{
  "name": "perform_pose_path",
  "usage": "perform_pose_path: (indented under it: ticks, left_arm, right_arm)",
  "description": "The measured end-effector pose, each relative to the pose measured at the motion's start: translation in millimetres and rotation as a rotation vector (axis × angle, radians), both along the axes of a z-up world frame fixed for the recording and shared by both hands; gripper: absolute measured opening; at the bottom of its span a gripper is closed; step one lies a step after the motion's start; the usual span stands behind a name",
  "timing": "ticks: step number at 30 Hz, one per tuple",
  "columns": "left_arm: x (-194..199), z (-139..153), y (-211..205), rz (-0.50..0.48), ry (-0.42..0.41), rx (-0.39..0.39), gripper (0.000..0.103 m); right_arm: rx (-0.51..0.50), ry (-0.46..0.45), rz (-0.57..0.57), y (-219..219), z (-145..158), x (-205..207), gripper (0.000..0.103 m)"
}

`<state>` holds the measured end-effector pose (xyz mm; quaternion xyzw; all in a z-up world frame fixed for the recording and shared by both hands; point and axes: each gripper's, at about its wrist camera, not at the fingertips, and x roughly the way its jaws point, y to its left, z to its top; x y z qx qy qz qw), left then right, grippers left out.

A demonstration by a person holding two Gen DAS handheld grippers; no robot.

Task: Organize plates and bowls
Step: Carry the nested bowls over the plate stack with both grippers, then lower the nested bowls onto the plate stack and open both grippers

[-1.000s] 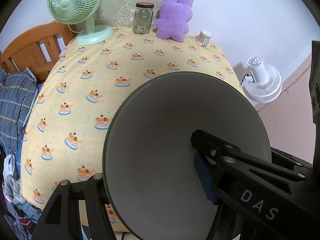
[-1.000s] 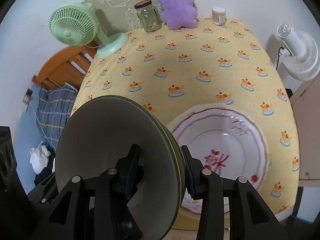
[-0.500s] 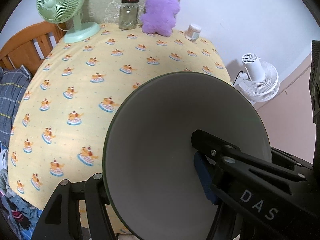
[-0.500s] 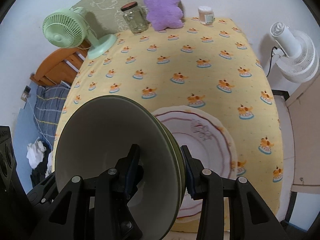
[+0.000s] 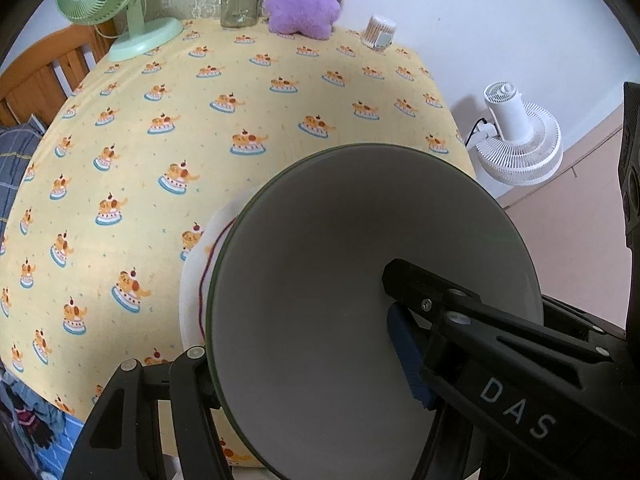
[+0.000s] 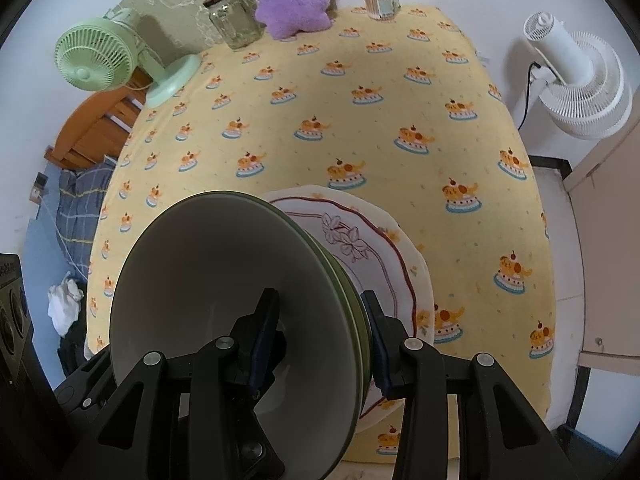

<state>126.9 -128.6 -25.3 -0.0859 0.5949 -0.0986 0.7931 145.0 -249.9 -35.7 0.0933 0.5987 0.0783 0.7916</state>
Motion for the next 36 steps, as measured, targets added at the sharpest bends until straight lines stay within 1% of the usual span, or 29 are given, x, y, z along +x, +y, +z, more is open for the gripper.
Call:
perform_pose_path:
  ticks: [8, 15, 17, 19, 23, 24, 25, 26, 27, 28, 30, 32, 34, 36]
  left_arm:
    - [6, -12, 1, 0.016, 0.040, 0.002, 0.067]
    - [10, -12, 1, 0.016, 0.014, 0.015, 0.068]
    - [10, -12, 1, 0.016, 0.010, 0.017, 0.068]
    - [10, -12, 1, 0.012, 0.011, 0.020, 0.068]
    - [7, -11, 0, 0.019, 0.000, 0.041, 0.069]
    - [5, -10, 0, 0.019, -0.005, 0.049, 0.070]
    - [3, -10, 0, 0.022, -0.010, 0.061, 0.071]
    - [1, -9, 0, 0.026, -0.016, 0.074, 0.071]
    - [0, -8, 1, 0.028, -0.027, 0.093, 0.073]
    - [-1, -7, 1, 0.034, -0.032, 0.106, 0.078]
    - [-2, -4, 6, 0.056, -0.034, 0.133, 0.085]
    - [-6, 1, 10, 0.061, -0.046, 0.138, 0.087]
    - [-10, 9, 13, 0.046, -0.072, 0.144, 0.092]
    - [-13, 17, 15, 0.027, -0.098, 0.145, 0.093]
  right_arm:
    - [0.002, 0.037, 0.010, 0, -12, 7, 0.044]
    - [0.004, 0.031, 0.007, 2, -22, 16, 0.044]
    - [0.009, 0.027, 0.006, 1, -21, 18, 0.045]
    - [0.017, 0.025, 0.007, 1, -21, 18, 0.047]
    - [0.021, 0.012, 0.021, 2, -20, 14, 0.048]
    - [0.022, 0.008, 0.027, 2, -20, 13, 0.051]
    - [0.021, 0.005, 0.029, 1, -20, 11, 0.055]
    - [0.016, 0.000, 0.029, 1, -20, 10, 0.062]
    - [0.009, -0.009, 0.027, 0, -20, 7, 0.063]
    - [0.006, -0.014, 0.024, -1, -19, 6, 0.064]
    - [-0.006, -0.024, 0.018, -3, -16, 3, 0.067]
    - [-0.015, -0.033, 0.009, -5, -11, 0, 0.069]
    - [-0.030, -0.048, 0.000, -6, -5, -4, 0.070]
    - [-0.051, -0.072, -0.019, -6, 4, -10, 0.071]
